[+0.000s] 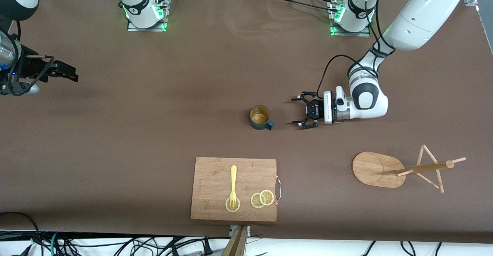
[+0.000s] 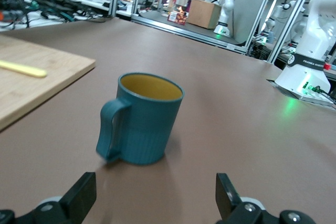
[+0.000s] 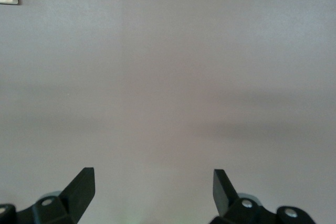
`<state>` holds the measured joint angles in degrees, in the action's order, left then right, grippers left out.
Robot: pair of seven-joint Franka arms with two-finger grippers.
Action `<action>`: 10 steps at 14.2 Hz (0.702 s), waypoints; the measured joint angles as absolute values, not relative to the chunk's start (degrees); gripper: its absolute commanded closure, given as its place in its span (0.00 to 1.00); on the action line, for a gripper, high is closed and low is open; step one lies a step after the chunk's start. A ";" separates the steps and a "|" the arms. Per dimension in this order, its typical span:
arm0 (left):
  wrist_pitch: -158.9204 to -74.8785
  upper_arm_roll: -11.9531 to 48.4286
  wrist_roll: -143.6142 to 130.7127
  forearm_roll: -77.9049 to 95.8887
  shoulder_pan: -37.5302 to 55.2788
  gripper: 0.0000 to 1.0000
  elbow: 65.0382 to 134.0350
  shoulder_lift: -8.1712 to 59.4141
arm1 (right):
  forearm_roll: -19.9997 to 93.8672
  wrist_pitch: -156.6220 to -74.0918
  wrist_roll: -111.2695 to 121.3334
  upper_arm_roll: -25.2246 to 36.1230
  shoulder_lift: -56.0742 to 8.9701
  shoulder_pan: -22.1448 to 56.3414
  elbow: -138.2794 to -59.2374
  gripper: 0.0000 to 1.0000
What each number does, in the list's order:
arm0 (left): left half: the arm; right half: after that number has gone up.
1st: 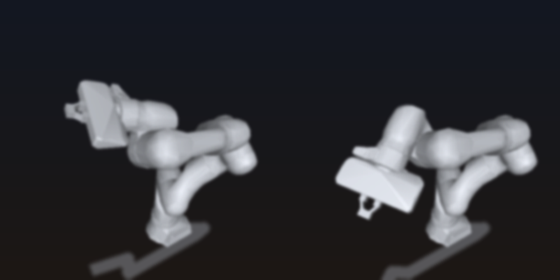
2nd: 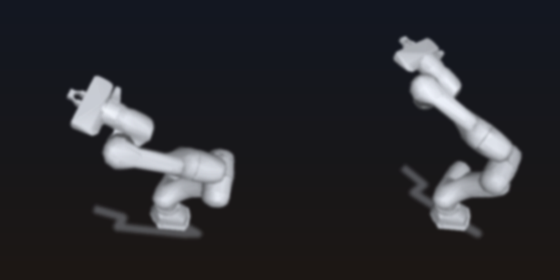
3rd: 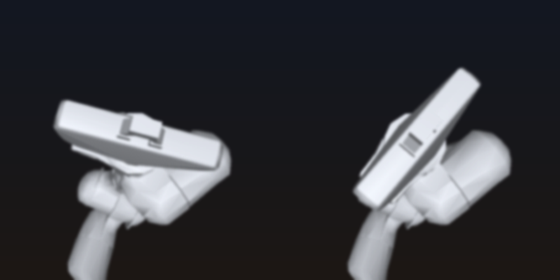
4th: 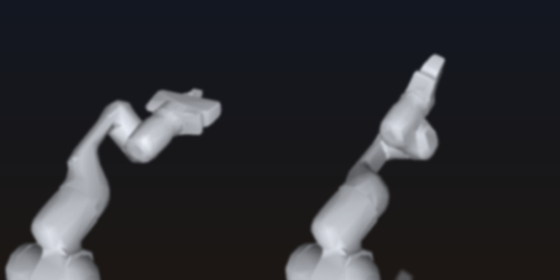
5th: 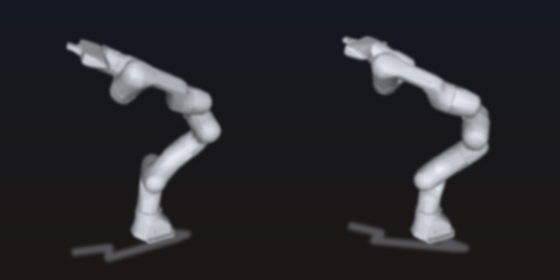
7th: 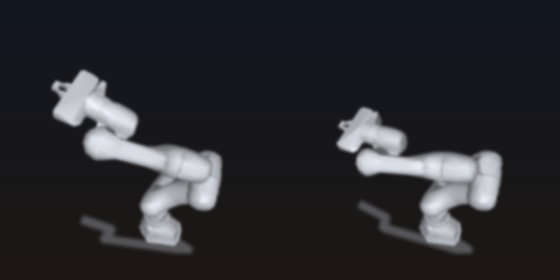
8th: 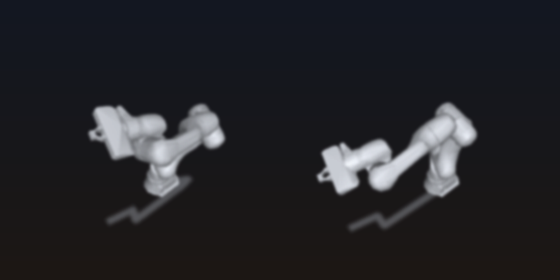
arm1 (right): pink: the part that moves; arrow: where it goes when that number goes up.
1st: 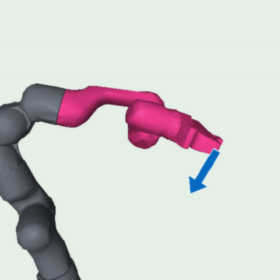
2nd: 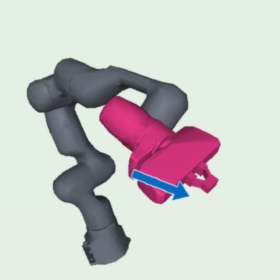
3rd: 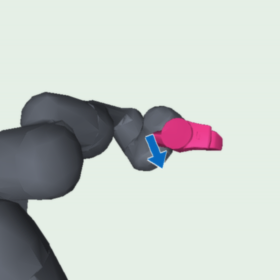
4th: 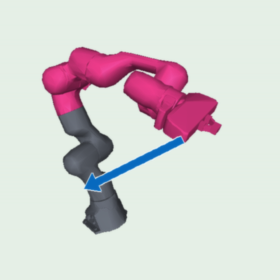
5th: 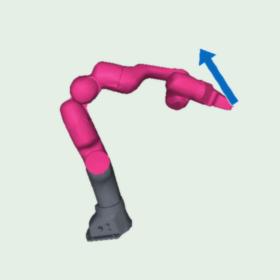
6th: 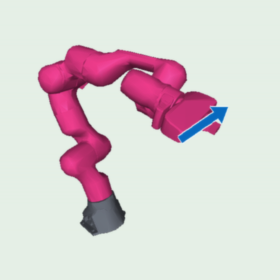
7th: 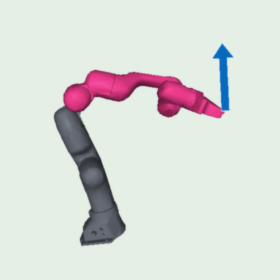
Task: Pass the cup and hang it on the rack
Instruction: 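Lower the open left gripper around the mug handle, then close the left gripper on the mug handle and lift the mug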
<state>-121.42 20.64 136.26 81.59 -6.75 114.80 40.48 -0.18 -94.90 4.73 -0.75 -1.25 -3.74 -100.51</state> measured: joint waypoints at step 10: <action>-120.28 20.59 140.69 85.11 -2.63 0.00 102.00 50.93 | -0.18 -94.66 4.64 -0.89 -1.18 -3.74 -100.49 0.01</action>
